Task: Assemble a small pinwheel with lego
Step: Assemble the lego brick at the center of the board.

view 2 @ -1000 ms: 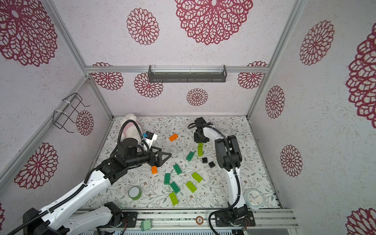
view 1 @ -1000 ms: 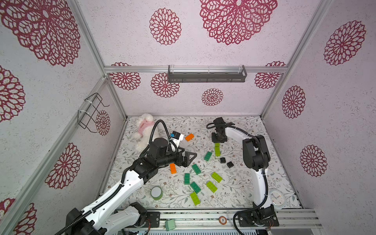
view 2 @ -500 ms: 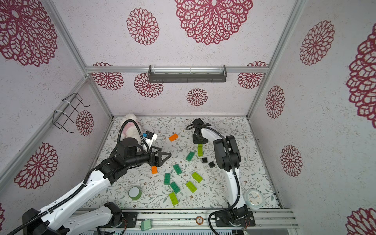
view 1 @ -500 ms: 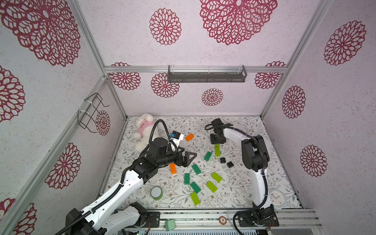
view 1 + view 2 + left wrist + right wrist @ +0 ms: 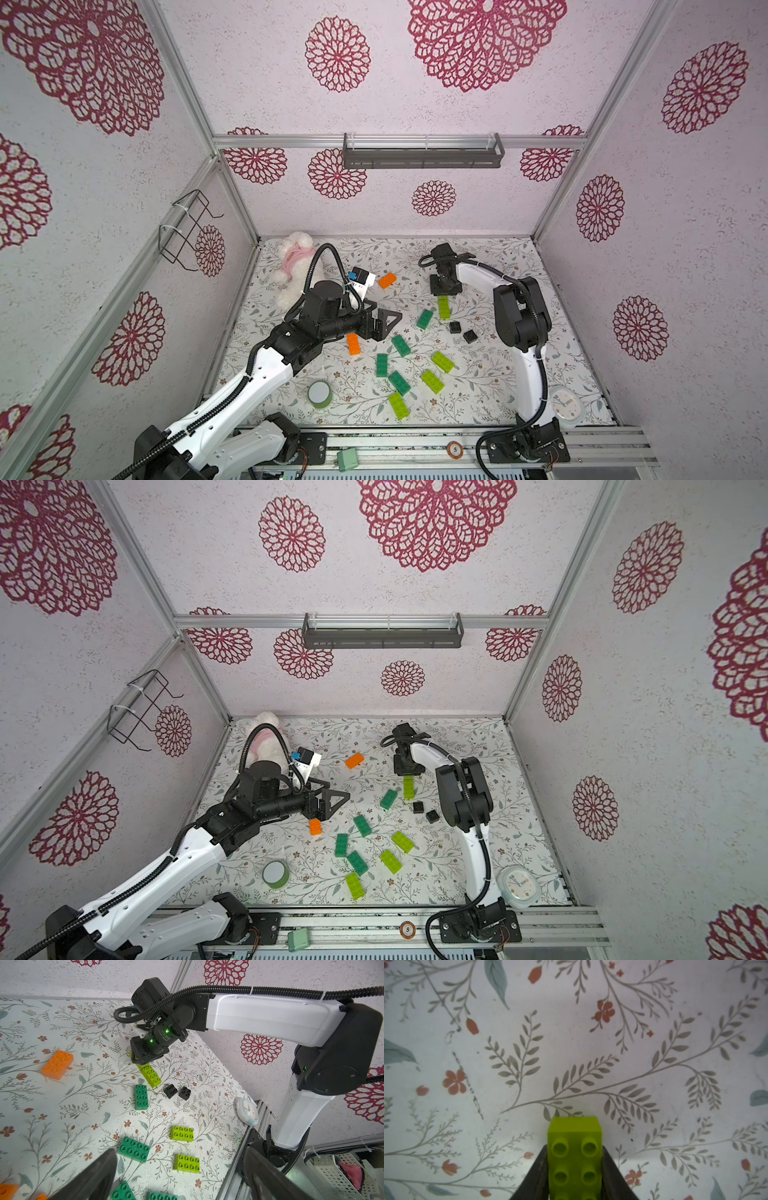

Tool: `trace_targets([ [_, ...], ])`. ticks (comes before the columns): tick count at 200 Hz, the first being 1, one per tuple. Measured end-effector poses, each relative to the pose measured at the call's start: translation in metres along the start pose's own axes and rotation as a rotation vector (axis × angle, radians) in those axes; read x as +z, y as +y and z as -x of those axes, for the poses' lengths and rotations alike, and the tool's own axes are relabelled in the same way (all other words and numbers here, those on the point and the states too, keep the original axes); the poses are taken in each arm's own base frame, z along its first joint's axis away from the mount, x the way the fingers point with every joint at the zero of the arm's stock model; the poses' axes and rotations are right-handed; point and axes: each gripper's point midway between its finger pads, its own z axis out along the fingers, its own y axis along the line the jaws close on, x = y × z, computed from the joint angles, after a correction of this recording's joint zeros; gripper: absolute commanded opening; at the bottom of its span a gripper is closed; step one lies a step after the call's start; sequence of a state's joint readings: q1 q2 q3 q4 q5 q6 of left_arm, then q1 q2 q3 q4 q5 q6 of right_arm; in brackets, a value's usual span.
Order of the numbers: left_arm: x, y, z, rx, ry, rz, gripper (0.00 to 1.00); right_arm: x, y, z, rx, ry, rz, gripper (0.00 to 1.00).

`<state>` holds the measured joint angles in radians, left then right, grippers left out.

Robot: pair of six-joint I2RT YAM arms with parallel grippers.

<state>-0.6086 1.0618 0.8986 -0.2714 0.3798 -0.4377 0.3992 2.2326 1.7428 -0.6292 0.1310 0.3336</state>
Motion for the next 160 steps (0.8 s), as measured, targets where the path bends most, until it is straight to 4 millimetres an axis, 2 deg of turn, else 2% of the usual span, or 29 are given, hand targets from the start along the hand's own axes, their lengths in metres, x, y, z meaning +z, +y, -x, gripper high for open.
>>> trace_targets([
  [55,0.0,0.0003,-0.0007,-0.001,0.003,0.001,0.97,-0.0023,-0.0013,-0.0053,-0.004,0.008,-0.006,0.36],
  [100,0.0,0.0003,-0.0008,-0.001,0.003,0.001,0.97,-0.0022,-0.0009,-0.0055,-0.004,0.009,-0.006,0.42],
  [160,0.0,0.0003,-0.0008,-0.001,0.003,0.001,0.97,-0.0024,0.0001,-0.0058,-0.001,0.009,-0.005,0.43],
])
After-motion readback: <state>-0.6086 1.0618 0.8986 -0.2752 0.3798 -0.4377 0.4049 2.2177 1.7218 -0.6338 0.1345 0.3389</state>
